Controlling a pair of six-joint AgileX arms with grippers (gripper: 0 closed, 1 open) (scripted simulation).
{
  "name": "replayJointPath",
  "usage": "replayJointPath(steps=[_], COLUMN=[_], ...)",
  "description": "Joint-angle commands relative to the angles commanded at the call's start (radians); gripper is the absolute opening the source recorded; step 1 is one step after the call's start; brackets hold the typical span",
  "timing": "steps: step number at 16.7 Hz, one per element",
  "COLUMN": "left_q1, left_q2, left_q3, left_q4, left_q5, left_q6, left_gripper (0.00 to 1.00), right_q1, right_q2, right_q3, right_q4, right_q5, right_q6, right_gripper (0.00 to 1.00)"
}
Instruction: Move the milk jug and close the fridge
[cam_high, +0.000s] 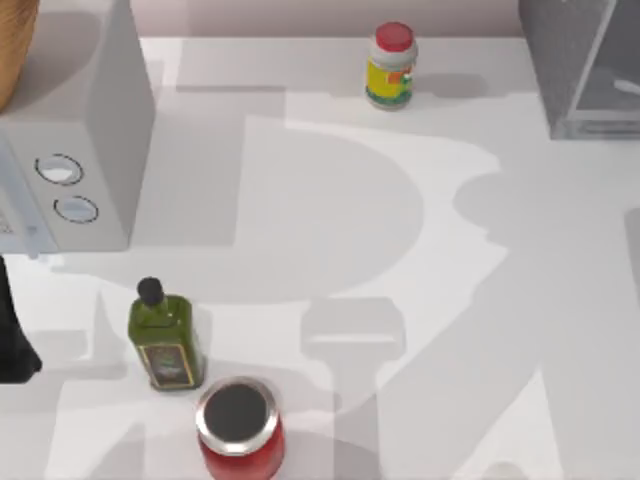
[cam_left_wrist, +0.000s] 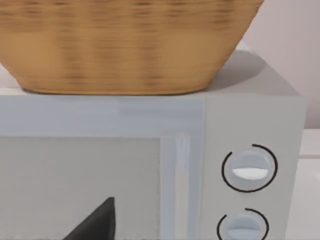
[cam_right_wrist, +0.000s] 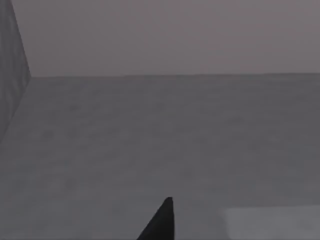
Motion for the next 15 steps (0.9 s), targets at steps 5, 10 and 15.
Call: replayJointPath(steps=[5, 10, 15], left_q1=[0.0, 0.0, 0.0], left_q2=[0.0, 0.0, 0.0], left_q3=[0.0, 0.0, 0.0], left_q4=[0.0, 0.0, 0.0], left_q5=[0.0, 0.0, 0.0], left_q6=[0.0, 0.0, 0.0], left_gripper=[1.0, 1.0, 1.0], right_q1=[0.0, 0.002, 0.011], right_q2=[0.0, -0.001, -0.105], right_q3=[0.0, 0.0, -0.066], right_q4=[0.0, 0.0, -0.026], right_q5=[0.0, 0.0, 0.005], right_q6=[0.0, 0.0, 0.003], right_gripper=[1.0, 1.0, 1.0])
